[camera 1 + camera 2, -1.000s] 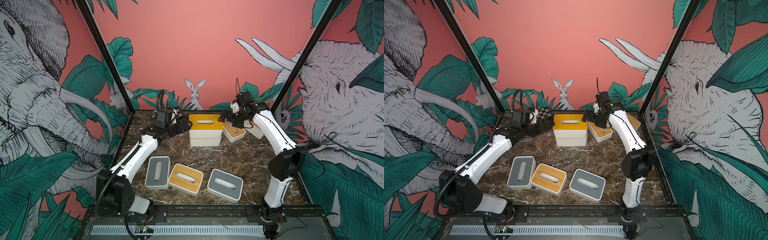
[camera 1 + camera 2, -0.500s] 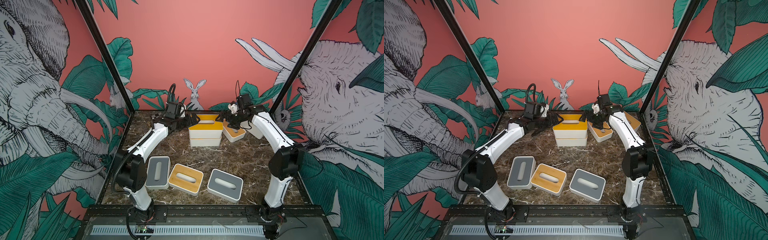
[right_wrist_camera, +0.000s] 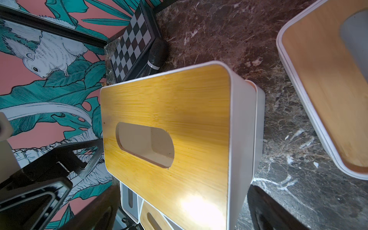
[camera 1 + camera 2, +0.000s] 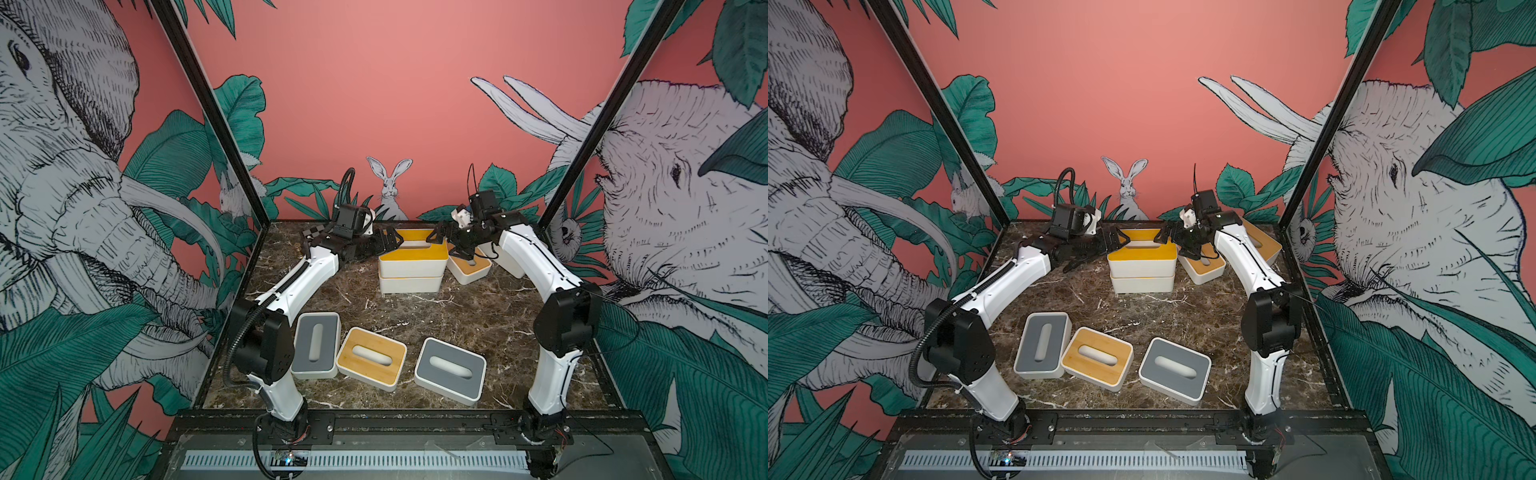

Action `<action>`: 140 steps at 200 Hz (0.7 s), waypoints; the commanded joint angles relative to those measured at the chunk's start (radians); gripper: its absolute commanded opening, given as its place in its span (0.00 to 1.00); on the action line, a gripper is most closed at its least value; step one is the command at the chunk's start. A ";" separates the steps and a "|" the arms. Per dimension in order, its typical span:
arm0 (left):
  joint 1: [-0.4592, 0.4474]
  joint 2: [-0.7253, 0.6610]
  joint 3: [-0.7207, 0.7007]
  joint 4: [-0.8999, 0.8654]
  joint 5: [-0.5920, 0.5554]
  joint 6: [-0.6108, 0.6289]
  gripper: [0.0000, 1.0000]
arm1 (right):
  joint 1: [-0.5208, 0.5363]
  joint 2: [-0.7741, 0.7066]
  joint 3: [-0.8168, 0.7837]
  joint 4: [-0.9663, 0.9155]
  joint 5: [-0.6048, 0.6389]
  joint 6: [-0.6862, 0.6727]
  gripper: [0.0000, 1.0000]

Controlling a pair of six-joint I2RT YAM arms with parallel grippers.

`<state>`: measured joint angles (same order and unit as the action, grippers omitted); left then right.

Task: Stack the tissue boxes
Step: Place the tissue box at the tissue box.

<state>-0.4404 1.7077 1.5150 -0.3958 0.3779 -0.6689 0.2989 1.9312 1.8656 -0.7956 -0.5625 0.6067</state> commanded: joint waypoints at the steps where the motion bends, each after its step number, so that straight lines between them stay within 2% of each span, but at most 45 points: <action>1: -0.009 -0.039 -0.019 0.015 0.006 -0.017 1.00 | 0.001 -0.009 -0.018 0.023 -0.017 0.012 0.99; 140: -0.011 -0.064 -0.033 0.019 -0.005 -0.028 1.00 | 0.041 -0.013 -0.039 0.052 -0.023 0.037 1.00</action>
<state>-0.4446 1.7000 1.4971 -0.3904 0.3683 -0.6884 0.3214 1.9308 1.8202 -0.7677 -0.5716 0.6304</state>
